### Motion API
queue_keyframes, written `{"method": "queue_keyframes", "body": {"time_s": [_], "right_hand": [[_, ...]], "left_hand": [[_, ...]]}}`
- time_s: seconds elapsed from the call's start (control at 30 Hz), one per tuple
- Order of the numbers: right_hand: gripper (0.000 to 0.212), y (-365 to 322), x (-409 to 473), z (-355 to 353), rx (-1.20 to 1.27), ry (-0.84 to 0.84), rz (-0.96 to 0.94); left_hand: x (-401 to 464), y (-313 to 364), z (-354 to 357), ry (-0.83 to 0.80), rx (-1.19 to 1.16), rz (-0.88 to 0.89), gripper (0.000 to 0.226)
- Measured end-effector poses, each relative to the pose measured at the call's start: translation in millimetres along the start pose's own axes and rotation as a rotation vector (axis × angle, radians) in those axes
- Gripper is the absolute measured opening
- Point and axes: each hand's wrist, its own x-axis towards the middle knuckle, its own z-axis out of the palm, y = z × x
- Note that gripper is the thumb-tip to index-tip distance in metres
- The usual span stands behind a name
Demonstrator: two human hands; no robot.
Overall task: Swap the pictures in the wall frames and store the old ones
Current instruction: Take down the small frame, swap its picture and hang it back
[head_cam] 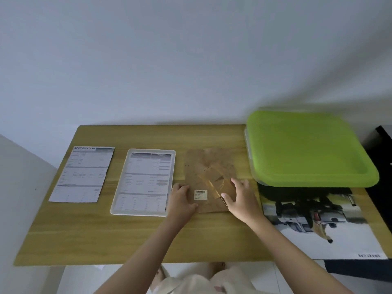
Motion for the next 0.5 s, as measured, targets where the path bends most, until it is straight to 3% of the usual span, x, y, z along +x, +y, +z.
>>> {"method": "queue_keyframes", "body": {"time_s": [0.2,0.37,0.5], "right_hand": [[0.058,12.3,5.6,2.7,-0.160,0.070,-0.090],[0.061,8.1,7.9,0.5,-0.112,0.068,-0.050],[0.057,-12.7,14.0,-0.5,-0.079,0.095,-0.080]], "left_hand": [[-0.3,-1.5,10.9,0.057,0.013,-0.063,0.060],[-6.9,5.3,8.4,0.081,0.011,-0.035,0.066],[-10.3,5.6,-14.0,0.207,-0.037,-0.051,0.059]]}}
